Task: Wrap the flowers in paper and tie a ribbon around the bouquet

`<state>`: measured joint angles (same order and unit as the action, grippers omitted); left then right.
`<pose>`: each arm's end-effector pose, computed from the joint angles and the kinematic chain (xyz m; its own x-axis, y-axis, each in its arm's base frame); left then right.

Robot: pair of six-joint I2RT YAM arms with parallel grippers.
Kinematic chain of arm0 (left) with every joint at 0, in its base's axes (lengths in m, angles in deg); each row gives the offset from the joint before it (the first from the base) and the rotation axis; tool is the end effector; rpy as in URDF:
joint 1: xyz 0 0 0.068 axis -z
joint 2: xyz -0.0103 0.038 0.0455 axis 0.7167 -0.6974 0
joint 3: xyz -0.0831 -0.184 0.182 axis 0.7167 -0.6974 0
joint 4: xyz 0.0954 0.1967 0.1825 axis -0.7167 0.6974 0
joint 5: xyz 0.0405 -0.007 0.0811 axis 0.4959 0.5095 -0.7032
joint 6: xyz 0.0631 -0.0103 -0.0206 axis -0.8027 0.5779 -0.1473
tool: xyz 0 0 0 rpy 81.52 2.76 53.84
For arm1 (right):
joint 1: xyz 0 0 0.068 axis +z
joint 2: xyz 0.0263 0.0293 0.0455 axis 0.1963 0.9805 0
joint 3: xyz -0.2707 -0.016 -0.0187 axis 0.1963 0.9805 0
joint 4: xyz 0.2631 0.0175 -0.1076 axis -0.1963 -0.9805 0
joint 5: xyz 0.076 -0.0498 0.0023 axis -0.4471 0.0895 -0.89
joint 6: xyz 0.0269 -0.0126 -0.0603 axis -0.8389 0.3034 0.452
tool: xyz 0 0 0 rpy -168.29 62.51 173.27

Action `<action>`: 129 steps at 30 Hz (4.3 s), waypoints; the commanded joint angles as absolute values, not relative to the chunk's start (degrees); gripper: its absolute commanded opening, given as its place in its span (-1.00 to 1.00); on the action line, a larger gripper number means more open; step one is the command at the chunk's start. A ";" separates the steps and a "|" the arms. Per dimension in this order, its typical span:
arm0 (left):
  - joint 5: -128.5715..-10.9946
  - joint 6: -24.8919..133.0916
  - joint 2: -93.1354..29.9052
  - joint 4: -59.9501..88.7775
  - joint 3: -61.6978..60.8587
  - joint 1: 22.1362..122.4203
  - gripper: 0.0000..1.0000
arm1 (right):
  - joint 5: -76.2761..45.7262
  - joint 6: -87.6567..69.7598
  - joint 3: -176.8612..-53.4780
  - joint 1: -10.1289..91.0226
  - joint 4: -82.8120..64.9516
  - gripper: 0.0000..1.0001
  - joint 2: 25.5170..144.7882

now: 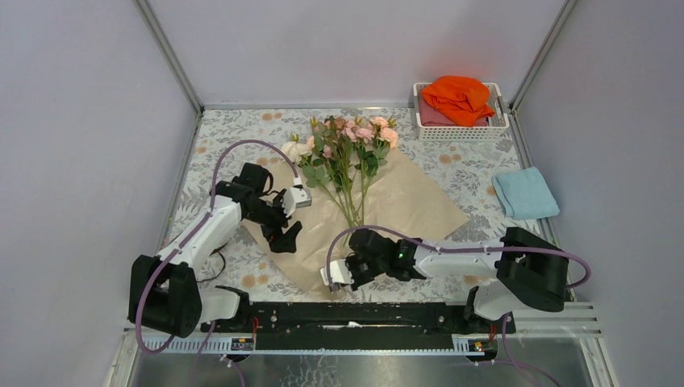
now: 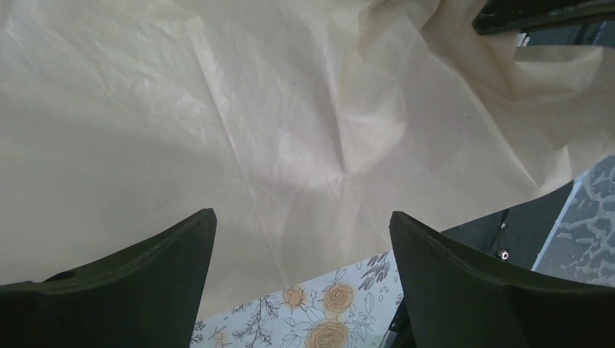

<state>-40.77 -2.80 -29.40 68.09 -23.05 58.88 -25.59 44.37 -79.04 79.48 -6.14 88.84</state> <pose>0.2312 -0.0871 0.1992 -0.4270 0.6803 -0.5957 0.9022 0.3645 -0.2304 0.1036 0.3030 0.1406 0.5265 -0.5414 -0.6555 -0.8497 -0.3602 -0.3850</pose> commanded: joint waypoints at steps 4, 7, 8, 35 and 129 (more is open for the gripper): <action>-31.33 -8.93 -21.54 72.22 -19.55 60.98 0.92 | -38.57 32.00 -78.48 71.68 -0.28 -1.00 85.73; -29.79 -12.24 -20.43 73.57 -19.28 64.22 0.97 | -43.57 27.84 -78.29 68.10 0.50 -1.00 86.08; -29.61 -13.02 -20.39 73.96 -19.21 65.37 0.97 | -44.84 26.82 -78.30 67.08 0.49 -1.00 86.41; -34.95 4.29 -19.49 47.23 -30.53 87.78 -1.00 | -48.01 9.24 -82.52 57.32 -10.22 0.16 79.73; -30.26 -2.56 -22.83 56.26 -29.46 79.77 -1.00 | -23.55 -29.65 -79.85 57.18 -31.37 -0.99 86.36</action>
